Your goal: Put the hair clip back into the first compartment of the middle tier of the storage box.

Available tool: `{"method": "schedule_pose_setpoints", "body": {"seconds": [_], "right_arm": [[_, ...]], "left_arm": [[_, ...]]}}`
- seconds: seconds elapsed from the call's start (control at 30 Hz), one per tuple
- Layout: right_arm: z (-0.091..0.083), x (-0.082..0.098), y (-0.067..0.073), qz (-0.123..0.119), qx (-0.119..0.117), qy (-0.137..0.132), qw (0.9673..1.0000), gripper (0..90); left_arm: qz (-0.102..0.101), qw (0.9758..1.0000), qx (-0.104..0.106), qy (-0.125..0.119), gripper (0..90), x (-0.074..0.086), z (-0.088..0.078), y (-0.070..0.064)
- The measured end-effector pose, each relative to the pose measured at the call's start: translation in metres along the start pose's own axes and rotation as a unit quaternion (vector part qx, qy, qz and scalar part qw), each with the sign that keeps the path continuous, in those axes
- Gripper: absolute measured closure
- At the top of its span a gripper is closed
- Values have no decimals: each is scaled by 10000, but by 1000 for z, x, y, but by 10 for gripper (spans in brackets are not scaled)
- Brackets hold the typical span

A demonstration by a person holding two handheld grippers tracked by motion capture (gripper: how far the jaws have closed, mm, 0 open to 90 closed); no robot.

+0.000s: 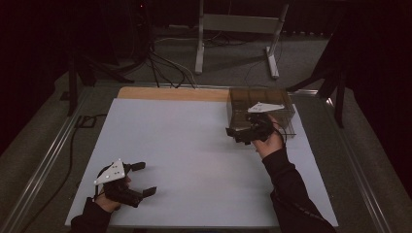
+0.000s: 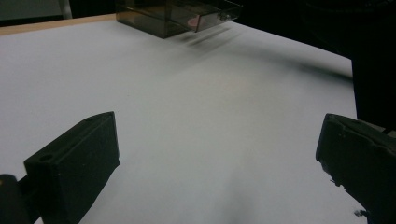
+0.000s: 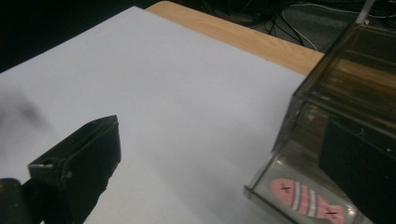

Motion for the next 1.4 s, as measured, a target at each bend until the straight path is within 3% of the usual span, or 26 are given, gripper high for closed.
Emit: {"method": "schedule_pose_setpoints", "body": {"seconds": [0.37,0.93,1.4], "right_arm": [[2,27,20,-62,-318,94,9994,0],[0,72,29,-58,-728,115,9973,0],[-9,94,38,-193,-1023,242,9943,0]], "left_arm": [[10,10000,-4,23,4,1,0,0],[2,10000,-1,6,4,0,-1,0],[-1,10000,10,6,4,0,-1,0]]}}
Point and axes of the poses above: each handheld gripper's, and its own axes: z roughly forward along the jaws, x roughly out of its underside, y roughly to its left, the point moved 1 cm from there along z, roughly forward along the jaws, and after that the axes turned 14 degrees about -y, right-handed, at the moved point
